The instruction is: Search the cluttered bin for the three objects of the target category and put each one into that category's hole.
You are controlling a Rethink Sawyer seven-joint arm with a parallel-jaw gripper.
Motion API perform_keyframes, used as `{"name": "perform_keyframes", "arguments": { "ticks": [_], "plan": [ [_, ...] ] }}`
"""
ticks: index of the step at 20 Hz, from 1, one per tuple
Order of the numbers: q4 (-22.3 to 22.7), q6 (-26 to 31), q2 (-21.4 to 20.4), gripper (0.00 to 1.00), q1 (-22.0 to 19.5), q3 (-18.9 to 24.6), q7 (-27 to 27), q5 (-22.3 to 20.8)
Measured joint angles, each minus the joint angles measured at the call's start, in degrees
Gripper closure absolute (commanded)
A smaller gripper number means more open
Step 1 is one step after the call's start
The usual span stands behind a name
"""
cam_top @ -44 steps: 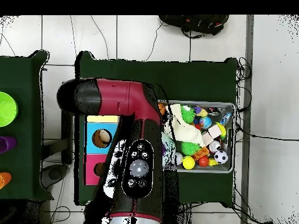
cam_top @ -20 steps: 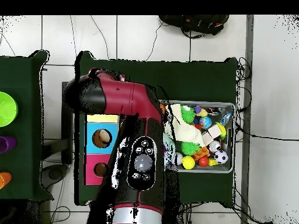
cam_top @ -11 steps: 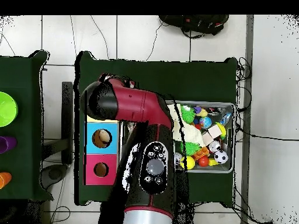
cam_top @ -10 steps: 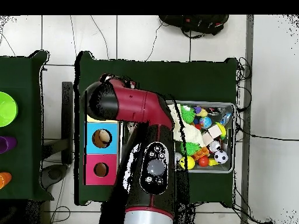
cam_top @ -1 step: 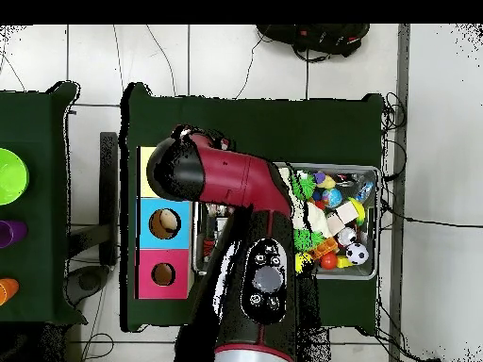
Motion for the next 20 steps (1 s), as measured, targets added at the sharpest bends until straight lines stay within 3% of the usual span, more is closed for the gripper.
{"name": "perform_keyframes", "arguments": {
  "ticks": [20],
  "plan": [
    [0.7,-3.3,-0.3,1.0,0.8,0.4,0.0,-0.1]
  ]
}}
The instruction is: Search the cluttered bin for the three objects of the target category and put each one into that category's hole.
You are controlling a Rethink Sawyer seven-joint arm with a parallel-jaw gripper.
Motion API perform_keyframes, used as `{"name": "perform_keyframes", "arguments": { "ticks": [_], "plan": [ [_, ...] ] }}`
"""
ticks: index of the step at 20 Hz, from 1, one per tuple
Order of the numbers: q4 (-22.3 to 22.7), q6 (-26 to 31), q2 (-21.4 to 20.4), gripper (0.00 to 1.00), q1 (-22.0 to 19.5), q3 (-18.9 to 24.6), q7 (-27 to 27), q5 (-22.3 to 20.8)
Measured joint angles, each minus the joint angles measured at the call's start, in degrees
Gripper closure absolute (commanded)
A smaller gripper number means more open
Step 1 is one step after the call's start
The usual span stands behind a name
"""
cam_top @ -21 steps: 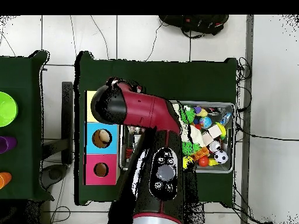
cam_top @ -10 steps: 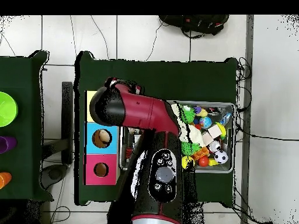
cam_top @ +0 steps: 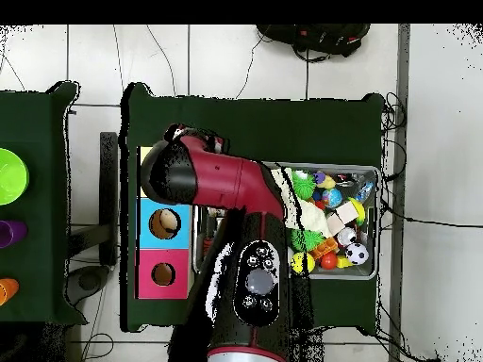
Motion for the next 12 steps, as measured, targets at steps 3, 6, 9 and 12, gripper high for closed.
{"name": "perform_keyframes", "arguments": {
  "ticks": [3,6,9,12],
  "plan": [
    [0.0,-0.2,0.1,1.0,0.1,0.0,0.0,0.0],
    [0.0,-0.2,0.1,1.0,0.2,0.0,0.0,0.0],
    [0.0,-0.2,0.3,1.0,0.4,0.0,0.0,-0.1],
    [0.0,-0.2,0.5,1.0,0.6,0.0,0.0,-0.1]
  ]
}}
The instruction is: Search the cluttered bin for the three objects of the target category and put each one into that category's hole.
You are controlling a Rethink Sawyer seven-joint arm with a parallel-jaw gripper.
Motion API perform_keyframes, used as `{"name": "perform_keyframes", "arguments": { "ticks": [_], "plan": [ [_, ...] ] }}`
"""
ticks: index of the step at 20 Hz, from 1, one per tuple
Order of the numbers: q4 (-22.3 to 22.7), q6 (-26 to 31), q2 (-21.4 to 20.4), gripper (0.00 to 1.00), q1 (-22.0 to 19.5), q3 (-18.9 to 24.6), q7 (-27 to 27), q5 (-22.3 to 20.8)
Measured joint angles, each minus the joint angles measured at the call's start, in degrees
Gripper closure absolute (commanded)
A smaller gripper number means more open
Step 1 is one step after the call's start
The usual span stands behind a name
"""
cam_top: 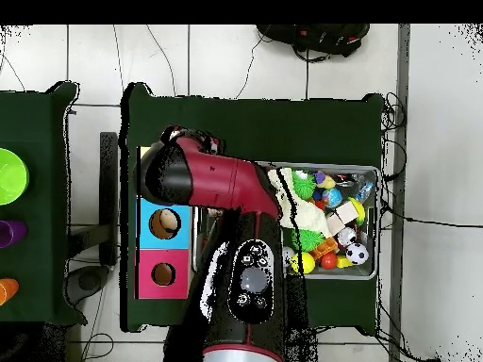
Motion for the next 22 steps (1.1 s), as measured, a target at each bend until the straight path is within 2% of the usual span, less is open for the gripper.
{"name": "perform_keyframes", "arguments": {
  "ticks": [22],
  "plan": [
    [0.5,0.0,2.3,1.0,2.2,0.0,0.0,-0.3]
  ]
}}
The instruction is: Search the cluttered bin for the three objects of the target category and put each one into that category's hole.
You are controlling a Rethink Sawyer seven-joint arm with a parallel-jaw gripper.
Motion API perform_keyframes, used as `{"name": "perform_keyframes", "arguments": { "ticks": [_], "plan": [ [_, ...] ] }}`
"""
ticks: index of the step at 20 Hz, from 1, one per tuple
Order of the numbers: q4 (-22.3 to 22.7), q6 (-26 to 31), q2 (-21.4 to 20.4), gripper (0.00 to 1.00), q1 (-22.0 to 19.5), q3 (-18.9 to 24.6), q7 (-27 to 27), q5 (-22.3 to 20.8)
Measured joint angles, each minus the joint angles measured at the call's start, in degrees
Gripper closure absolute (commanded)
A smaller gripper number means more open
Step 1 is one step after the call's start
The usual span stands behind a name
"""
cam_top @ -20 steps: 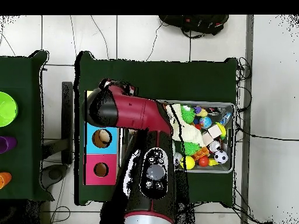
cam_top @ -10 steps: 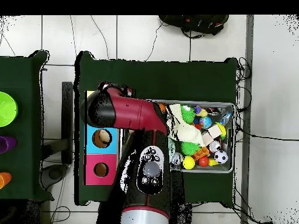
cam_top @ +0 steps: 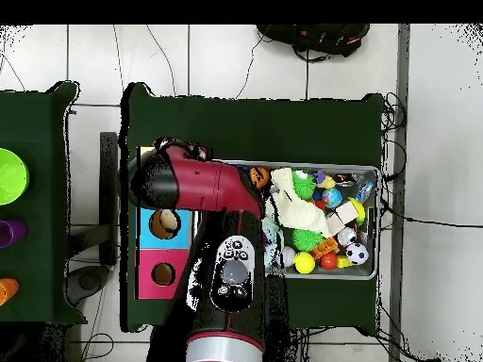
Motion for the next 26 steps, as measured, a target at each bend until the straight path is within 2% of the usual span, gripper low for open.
{"name": "perform_keyframes", "arguments": {
  "ticks": [10,26],
  "plan": [
    [1.9,0.0,0.3,1.0,0.4,0.0,0.0,-1.1],
    [1.9,0.0,1.8,1.0,0.6,0.0,0.0,-1.3]
  ]
}}
